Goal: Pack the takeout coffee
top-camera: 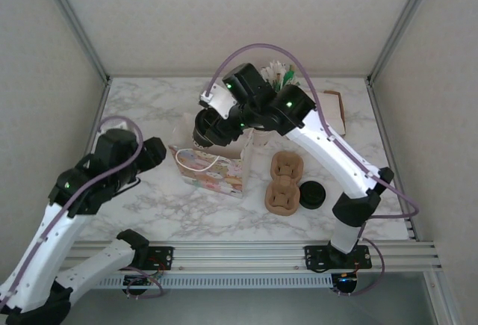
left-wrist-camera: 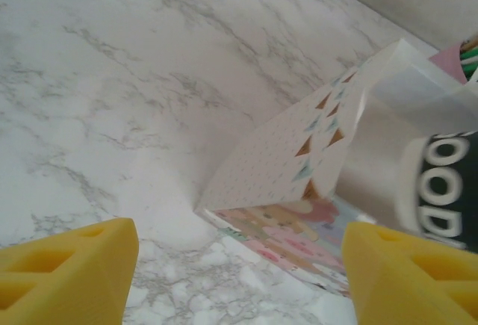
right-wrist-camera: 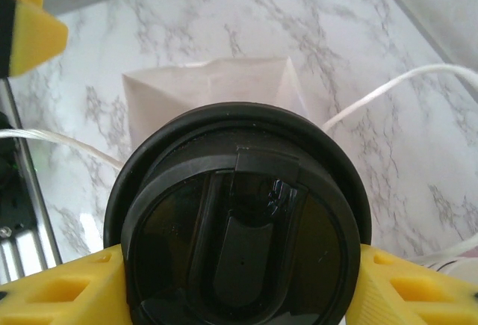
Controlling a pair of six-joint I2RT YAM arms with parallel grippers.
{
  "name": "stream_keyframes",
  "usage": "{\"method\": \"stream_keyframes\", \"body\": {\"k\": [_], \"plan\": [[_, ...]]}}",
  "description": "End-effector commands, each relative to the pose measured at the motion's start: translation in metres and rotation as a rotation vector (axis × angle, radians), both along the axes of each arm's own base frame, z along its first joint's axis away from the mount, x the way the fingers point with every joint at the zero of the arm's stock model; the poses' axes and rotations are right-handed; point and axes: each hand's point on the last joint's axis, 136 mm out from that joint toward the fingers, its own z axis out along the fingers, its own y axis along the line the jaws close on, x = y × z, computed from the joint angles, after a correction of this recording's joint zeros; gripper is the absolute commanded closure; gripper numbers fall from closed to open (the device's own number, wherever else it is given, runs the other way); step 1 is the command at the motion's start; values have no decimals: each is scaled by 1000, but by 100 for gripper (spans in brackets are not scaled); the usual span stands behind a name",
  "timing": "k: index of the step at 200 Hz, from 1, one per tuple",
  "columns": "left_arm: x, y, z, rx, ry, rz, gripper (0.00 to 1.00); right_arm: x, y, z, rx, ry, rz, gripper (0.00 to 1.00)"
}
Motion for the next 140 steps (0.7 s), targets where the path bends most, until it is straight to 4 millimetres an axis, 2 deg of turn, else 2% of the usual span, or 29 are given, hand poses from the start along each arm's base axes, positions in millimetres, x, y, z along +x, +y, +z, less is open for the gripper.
{"method": "stream_keyframes", "body": {"k": [1,20,58,77,122,140], "plan": [[16,-37,22,-61,-17,-221,28,9,-2,-2,-54,-39,7,37],[31,-43,29,-34,-8,-282,28,8,5,-12,-72,-21,41,37],[58,-50,16,-59,56,-361,31,12,12,-33,-133,6,84,37],[62,-56,11,-87,75,-420,31,13,15,-41,-155,13,99,37],[70,-56,0,-67,101,-446,32,18,23,-60,-199,31,120,38],[73,-52,-6,-43,110,-433,36,19,25,-67,-213,45,126,38]]}}
